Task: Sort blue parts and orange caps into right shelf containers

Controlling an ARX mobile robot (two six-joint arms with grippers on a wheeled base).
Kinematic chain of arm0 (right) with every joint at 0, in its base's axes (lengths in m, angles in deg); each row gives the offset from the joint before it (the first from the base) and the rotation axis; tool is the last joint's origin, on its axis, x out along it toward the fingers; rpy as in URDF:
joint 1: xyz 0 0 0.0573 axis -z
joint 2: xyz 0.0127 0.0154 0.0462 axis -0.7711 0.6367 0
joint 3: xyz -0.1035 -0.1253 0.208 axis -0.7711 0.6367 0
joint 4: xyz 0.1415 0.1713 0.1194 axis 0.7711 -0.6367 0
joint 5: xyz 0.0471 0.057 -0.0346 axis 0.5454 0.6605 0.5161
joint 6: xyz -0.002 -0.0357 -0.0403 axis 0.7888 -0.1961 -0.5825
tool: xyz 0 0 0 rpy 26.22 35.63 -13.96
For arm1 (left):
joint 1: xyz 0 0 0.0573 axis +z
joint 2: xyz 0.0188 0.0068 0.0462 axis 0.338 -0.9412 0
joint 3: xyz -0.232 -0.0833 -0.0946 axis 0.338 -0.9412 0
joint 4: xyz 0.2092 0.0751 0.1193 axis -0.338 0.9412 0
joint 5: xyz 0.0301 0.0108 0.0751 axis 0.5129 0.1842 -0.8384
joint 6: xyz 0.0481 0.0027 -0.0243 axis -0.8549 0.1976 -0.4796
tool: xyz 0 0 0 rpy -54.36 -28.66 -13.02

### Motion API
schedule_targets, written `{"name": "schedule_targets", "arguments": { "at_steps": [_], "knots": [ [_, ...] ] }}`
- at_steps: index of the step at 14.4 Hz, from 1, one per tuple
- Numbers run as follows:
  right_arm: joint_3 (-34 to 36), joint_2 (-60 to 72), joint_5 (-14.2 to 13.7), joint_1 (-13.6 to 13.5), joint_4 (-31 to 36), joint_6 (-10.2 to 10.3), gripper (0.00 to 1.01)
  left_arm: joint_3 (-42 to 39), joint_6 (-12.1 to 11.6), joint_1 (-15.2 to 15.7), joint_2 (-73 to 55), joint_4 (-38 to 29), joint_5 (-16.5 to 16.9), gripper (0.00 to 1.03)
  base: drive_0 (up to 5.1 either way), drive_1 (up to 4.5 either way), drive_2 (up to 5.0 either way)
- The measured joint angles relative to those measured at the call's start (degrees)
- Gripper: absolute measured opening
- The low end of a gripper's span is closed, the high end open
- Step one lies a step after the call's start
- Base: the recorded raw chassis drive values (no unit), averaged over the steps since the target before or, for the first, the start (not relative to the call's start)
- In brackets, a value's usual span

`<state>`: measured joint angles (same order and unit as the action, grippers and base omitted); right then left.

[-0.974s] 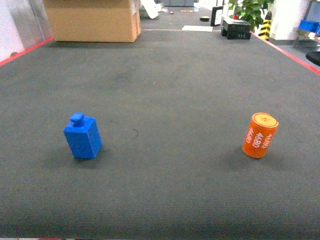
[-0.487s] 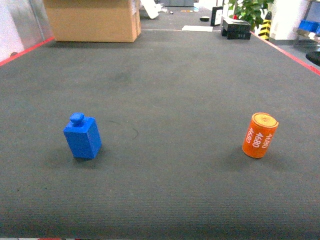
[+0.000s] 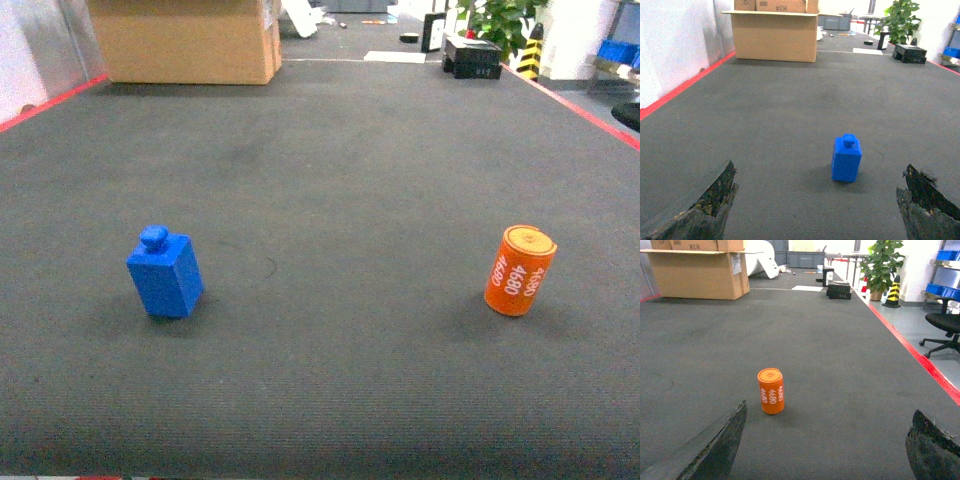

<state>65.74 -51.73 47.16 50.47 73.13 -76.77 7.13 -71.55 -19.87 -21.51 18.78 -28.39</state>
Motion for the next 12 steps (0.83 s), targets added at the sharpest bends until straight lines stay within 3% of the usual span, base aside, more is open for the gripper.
{"name": "schedule_targets", "arguments": {
  "at_steps": [12],
  "knots": [
    [0.0, 0.0, 0.0, 0.0, 0.0, 0.0, 0.98, 0.0, 0.0, 0.0, 0.0, 0.0, 0.0, 0.98, 0.0, 0.00, 0.0]
  ]
}}
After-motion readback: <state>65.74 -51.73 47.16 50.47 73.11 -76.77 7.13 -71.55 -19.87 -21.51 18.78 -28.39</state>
